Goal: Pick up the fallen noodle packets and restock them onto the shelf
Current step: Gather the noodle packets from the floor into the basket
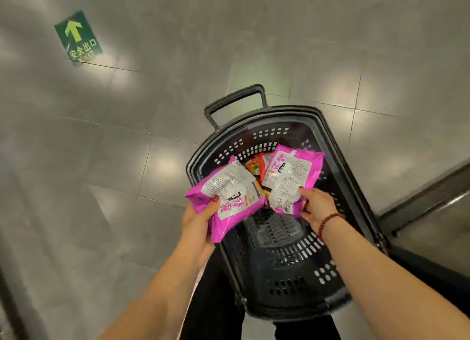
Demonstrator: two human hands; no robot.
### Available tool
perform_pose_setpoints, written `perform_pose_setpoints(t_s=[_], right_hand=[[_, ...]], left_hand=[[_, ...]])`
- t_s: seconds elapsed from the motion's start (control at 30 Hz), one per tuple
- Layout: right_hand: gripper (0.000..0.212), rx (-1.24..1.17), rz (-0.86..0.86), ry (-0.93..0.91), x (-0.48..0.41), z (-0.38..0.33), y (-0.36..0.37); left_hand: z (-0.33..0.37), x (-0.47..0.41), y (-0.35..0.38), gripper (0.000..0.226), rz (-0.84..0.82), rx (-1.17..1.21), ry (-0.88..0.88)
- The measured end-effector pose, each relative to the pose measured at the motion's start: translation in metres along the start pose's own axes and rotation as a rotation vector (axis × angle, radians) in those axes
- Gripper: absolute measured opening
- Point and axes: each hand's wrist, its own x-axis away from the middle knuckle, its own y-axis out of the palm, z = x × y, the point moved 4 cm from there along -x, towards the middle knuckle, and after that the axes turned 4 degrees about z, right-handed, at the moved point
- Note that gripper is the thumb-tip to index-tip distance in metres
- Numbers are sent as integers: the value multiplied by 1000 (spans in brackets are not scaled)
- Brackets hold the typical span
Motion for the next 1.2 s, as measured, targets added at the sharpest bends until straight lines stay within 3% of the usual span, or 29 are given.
perform_pose_setpoints(t_s=[0.17, 0.3, 0.47, 0.53, 0.6, 0.7, 0.8, 0.87, 1.07, 1.2], right_hand=[[31, 64, -84, -21, -54, -3, 42], [77, 186, 50, -40, -70, -9, 39], [46, 207, -413, 182, -15, 20, 53], [40, 122, -478, 199, -1, 29, 56], [36, 16, -438, 202, 3, 35, 54], [31, -116, -340, 204, 1, 40, 52], [32, -204, -200, 201, -3, 48, 50], [33, -265, -66, 215, -9, 56, 47], [58, -320, 114, 229, -34, 86, 67], [54, 5, 12, 258, -46, 102, 96]], left_hand=[[-1, -31, -3, 41, -13, -103, -51], [-6, -44, -3, 42, -29, -131, -102], [-14, -53, 10, 40, -87, -115, -157], [-16, -56, 15, 40, -129, -123, -161], [-15, -58, 18, 36, -134, -172, -140], [-4, -66, 15, 27, -58, -443, 137], [20, -76, -2, 34, 186, -642, 535], [31, -83, -14, 46, 287, -769, 701], [36, -109, -25, 63, 243, -979, 777], [39, -112, -27, 65, 198, -1039, 823]])
